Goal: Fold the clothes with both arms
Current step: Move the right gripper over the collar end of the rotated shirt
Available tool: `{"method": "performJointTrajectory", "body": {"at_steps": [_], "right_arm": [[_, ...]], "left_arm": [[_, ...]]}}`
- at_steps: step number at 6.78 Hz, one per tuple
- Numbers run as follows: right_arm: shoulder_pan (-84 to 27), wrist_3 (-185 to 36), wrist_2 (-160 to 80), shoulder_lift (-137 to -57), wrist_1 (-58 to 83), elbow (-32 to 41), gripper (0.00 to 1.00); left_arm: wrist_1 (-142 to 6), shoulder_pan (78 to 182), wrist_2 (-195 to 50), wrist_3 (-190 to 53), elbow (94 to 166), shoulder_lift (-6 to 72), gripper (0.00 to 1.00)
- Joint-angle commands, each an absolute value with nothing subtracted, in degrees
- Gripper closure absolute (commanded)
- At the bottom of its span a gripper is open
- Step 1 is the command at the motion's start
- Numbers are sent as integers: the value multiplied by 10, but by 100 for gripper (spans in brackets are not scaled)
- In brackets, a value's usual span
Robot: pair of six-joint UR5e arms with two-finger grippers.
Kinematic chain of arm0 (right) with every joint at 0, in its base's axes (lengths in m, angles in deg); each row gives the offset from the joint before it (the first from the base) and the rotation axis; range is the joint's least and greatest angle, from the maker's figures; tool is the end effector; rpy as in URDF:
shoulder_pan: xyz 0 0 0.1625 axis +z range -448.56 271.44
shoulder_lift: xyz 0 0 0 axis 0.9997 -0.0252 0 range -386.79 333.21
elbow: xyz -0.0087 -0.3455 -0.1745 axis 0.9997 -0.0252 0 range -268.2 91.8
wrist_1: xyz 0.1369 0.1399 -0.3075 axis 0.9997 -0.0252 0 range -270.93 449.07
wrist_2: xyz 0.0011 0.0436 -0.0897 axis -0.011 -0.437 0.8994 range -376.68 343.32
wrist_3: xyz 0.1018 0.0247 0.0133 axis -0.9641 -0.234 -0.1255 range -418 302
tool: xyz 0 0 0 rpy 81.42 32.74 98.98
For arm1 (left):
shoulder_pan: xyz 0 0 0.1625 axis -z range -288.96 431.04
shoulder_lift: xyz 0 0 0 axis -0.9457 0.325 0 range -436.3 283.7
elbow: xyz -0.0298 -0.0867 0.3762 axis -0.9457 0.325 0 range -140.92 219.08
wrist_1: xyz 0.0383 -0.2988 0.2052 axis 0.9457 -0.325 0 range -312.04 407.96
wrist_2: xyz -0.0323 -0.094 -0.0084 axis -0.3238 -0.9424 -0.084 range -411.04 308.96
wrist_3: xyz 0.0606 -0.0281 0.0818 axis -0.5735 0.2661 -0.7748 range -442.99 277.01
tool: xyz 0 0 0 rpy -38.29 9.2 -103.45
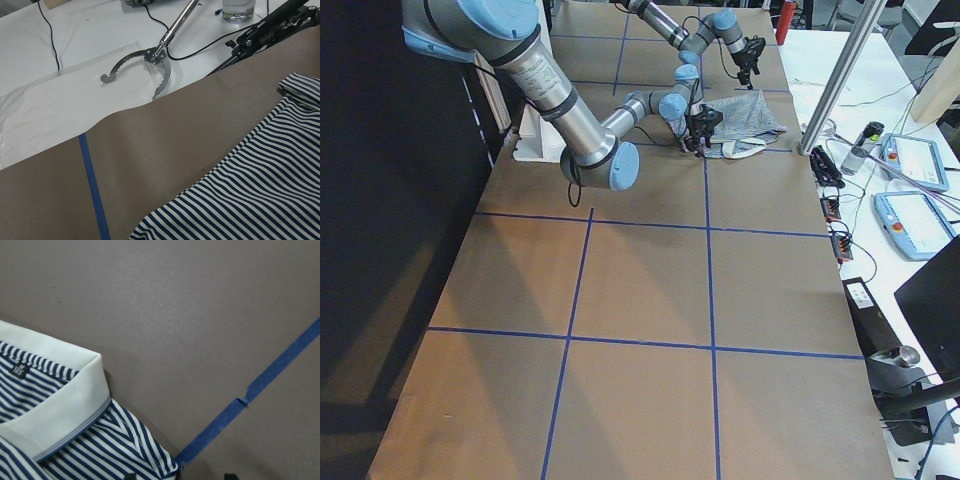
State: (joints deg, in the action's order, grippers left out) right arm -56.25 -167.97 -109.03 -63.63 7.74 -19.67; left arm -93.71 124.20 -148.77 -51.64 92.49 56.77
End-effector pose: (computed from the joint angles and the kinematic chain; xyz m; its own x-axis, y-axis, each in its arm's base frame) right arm -0.5589 -0.5060 0.2323 0.4306 0.6760 0.5980 -0.7008 0.6680 -0.2505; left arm 0.3501 -0.6661 0.3776 0.7833 0.3657 -0.5027 0.1069 0.7174 0.6884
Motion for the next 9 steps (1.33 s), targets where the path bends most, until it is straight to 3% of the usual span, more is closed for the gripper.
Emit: {"method": "performJointTrajectory", "body": {"at_steps": [1, 6, 9], "right_arm": [[-560, -1688, -1088, -619, 77, -201, 34], [-554, -1698, -1069, -596, 81, -258, 35], [-559, -1694, -1072, -591, 81, -268, 45]], "left_arm": [[-942, 1241, -1488, -517, 934, 557, 0], [-942, 1241, -1487, -516, 939, 555, 0], [-942, 1241, -1488, -516, 940, 553, 0]]}}
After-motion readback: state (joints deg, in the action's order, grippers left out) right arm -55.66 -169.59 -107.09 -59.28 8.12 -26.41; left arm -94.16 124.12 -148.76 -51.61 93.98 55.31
